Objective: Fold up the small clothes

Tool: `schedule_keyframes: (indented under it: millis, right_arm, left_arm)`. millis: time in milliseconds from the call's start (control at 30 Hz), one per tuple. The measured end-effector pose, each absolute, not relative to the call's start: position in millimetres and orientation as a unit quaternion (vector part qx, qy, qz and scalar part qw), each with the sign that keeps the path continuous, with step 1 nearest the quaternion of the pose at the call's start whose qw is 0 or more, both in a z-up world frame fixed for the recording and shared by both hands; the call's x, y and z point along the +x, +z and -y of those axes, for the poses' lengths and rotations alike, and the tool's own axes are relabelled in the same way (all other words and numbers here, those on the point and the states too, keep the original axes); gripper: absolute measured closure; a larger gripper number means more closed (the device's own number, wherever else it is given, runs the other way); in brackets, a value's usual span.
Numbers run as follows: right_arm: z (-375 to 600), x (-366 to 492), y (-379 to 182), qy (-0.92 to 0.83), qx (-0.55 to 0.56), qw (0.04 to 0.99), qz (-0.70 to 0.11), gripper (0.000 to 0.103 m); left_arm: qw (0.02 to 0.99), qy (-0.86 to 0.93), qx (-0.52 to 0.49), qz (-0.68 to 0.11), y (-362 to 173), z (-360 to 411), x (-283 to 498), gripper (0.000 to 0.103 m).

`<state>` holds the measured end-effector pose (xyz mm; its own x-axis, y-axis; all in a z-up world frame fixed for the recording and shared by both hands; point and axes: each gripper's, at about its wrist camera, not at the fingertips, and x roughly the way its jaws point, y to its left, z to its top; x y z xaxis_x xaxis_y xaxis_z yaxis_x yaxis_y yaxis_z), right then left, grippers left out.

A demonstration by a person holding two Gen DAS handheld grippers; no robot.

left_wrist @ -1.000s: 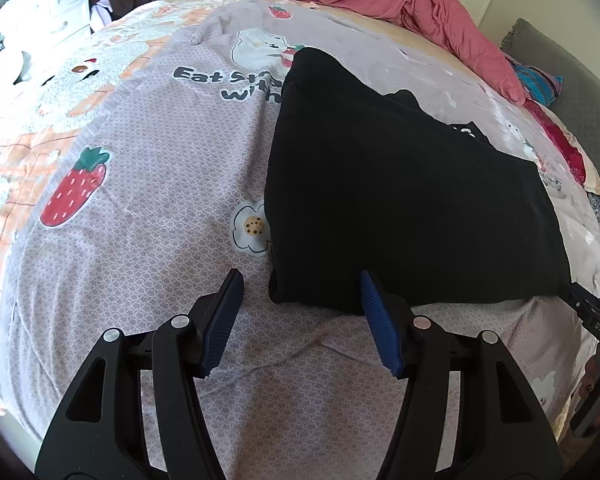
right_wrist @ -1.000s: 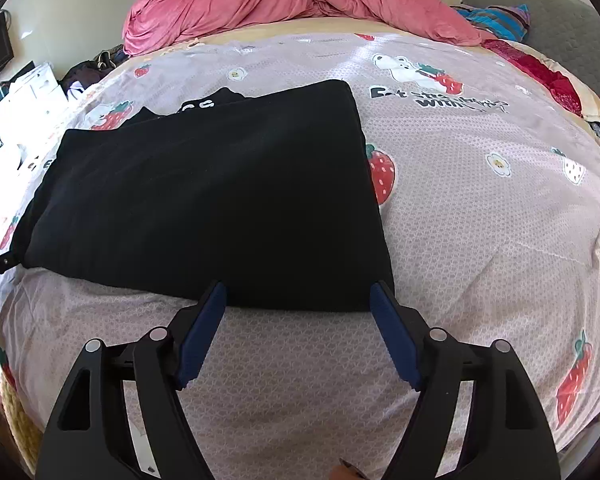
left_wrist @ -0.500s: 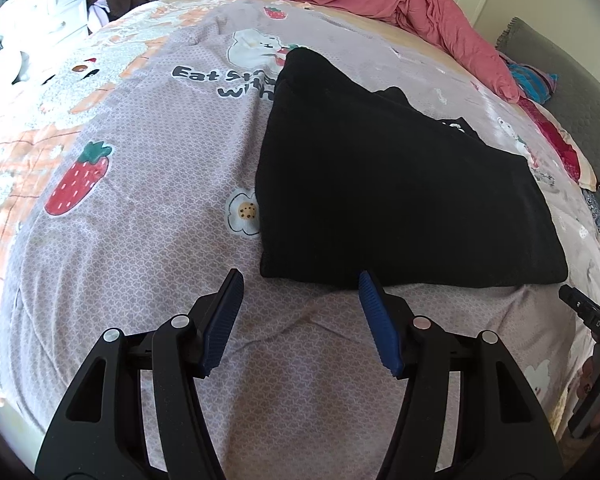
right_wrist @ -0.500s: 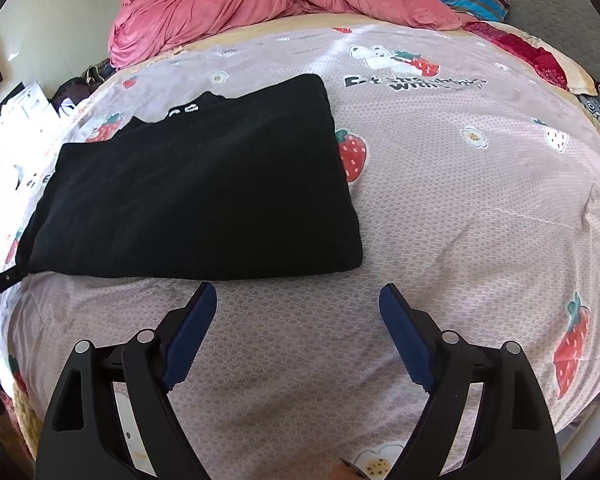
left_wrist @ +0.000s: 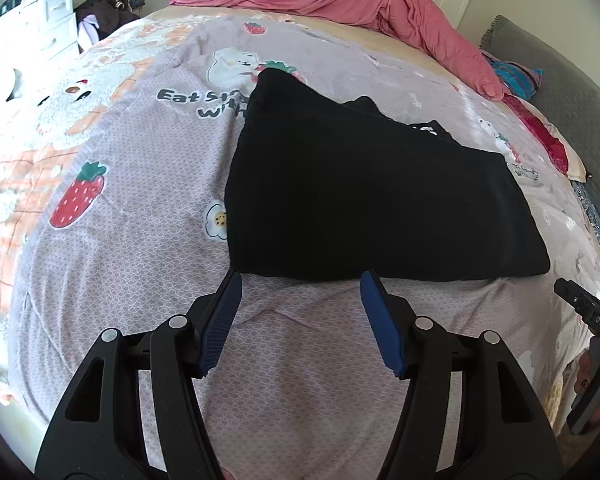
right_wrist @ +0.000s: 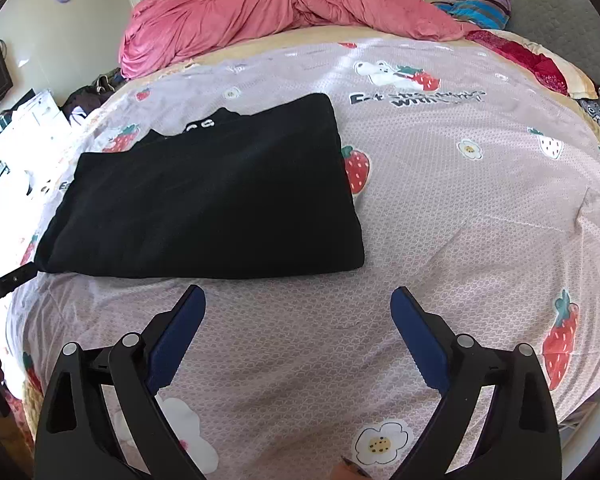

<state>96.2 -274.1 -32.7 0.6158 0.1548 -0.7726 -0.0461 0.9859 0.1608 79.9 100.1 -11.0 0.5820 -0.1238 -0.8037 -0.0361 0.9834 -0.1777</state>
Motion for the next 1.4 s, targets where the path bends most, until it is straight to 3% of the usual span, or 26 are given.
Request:
schedule_keyframes:
  millis: [67,133,633,667,1400]
  right_arm:
    - [274.5,95.1,-30.8,0.058,0.064,0.897,-0.434,0.010]
    - [274.2,93.7,-28.7,0.059,0.064,0.898,-0.431,0.009]
    - [267.3,87.6,-17.6,0.076,0.063,0.901,-0.422,0.008]
    - [265.6,87.4,-16.3,0.077,0.060,0.902,-0.420,0.008]
    - [210.8,84.3,6.1,0.136,0.014,0.909,-0.394,0.005]
  left_arm:
    - [0.885,-0.028,-0.087,-0.457,-9.6,-97.4,78.9,0.047]
    - [0.885,-0.029,-0.083,-0.457,-8.8,-93.8,77.7,0.032]
    - [0.884,-0.051,-0.068,-0.460,-4.8,-70.8,69.2,0.020]
    - [0.884,-0.051,-0.065,-0.460,-4.4,-69.3,69.0,0.009]
    - [0.891,-0.032,-0.052,-0.449,10.7,-74.2,54.3,0.009]
